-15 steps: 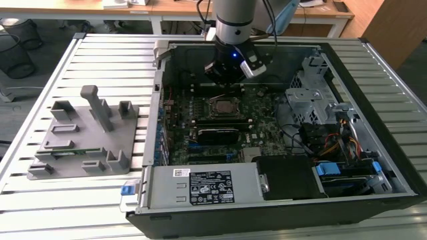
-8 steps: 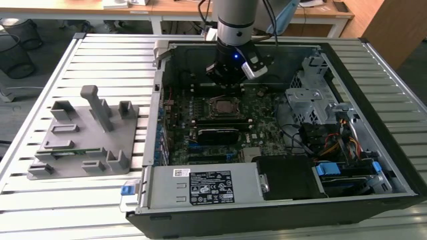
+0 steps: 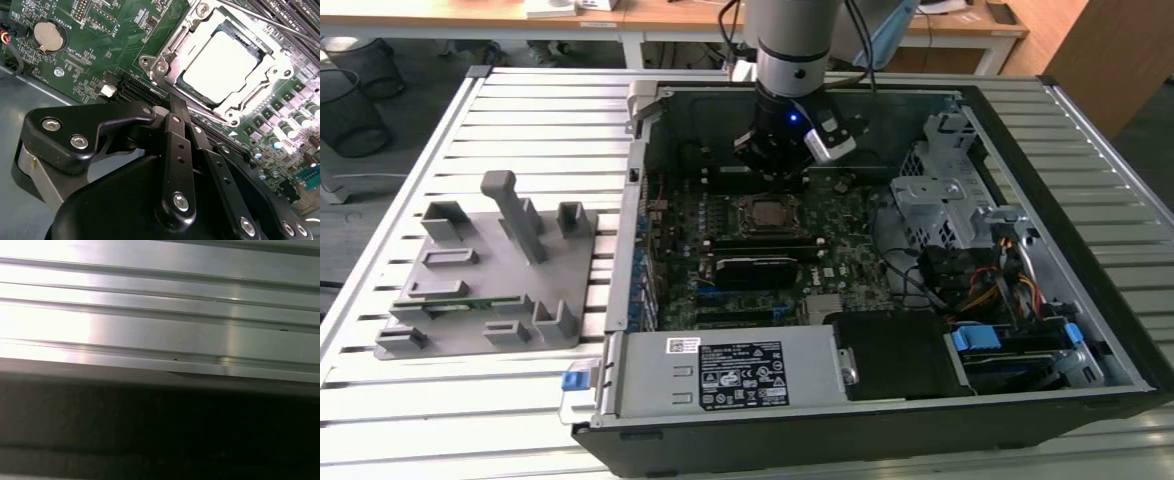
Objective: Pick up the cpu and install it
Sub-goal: 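Install the first cpu locking lever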
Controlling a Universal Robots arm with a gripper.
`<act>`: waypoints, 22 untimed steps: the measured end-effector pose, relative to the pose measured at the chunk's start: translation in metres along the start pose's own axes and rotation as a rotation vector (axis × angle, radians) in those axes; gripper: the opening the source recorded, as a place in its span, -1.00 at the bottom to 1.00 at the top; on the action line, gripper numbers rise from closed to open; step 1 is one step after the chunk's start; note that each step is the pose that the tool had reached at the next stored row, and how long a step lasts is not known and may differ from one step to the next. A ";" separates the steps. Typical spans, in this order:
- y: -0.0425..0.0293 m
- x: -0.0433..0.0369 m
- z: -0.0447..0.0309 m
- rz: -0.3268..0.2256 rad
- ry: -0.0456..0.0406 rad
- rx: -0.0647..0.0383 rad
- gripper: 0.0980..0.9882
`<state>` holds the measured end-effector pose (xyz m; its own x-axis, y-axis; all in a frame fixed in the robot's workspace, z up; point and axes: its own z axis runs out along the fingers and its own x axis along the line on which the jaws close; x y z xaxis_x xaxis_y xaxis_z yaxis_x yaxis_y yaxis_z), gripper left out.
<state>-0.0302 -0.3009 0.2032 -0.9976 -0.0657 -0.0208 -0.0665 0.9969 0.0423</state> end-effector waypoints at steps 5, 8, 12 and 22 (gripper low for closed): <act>-0.0002 -0.0012 0.0035 0.000 0.0000 0.000 -0.98; -0.0003 -0.0019 0.0037 0.000 0.0000 0.000 -0.98; -0.0002 -0.0021 0.0011 0.000 0.0002 0.000 -0.98; -0.0003 -0.0019 0.0060 -0.001 0.0034 0.043 -0.98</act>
<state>-0.0282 -0.3008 0.1972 -0.9976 -0.0666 -0.0174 -0.0666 0.9978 -0.0007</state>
